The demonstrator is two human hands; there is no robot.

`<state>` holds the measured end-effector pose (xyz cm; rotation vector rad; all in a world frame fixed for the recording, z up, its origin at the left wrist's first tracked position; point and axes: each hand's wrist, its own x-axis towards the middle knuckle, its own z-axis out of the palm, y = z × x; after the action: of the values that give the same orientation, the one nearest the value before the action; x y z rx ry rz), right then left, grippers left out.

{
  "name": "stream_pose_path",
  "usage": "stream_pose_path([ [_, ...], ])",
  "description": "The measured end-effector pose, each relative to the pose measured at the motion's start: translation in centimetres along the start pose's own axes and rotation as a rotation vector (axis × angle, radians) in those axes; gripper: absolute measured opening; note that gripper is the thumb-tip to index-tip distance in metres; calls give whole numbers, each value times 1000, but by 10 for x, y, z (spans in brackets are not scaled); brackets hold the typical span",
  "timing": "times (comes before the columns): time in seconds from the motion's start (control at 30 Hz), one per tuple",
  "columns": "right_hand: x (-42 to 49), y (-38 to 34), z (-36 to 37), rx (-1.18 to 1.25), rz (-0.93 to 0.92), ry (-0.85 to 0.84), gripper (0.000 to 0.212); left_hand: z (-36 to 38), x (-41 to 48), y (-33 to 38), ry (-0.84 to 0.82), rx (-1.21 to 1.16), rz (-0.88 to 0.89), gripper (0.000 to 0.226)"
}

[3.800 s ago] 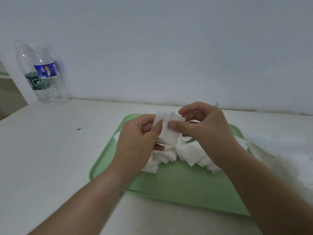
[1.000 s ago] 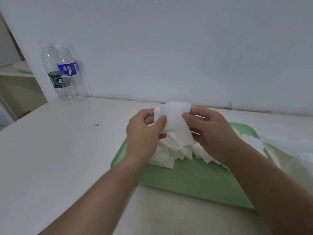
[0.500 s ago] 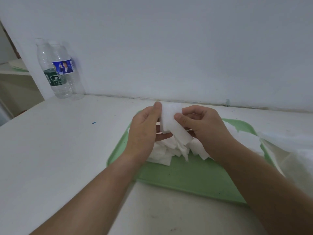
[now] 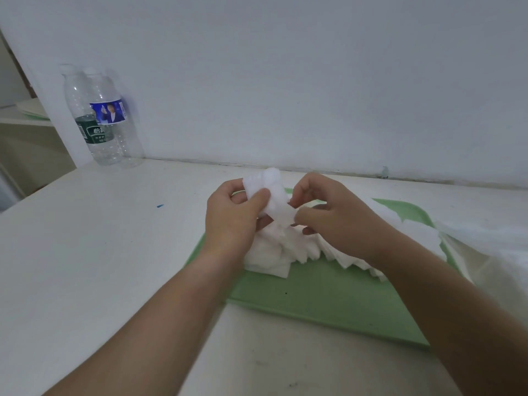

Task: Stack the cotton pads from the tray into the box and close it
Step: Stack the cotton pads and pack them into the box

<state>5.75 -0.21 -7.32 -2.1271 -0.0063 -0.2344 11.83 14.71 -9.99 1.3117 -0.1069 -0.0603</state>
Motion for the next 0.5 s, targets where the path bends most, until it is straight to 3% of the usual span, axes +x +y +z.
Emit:
stream_pose_path([
  [0.2, -3, 0, 1, -102, -170, -44, 35, -3, 4, -1, 37, -81, -76, 24],
  [0.37, 2, 7, 8, -120, -190, 160, 24, -2, 5, -1, 38, -80, -77, 23],
  [0.5, 7, 12, 2, -24, -154, 298, 19, -7, 11, 2, 144, -45, -41, 18],
])
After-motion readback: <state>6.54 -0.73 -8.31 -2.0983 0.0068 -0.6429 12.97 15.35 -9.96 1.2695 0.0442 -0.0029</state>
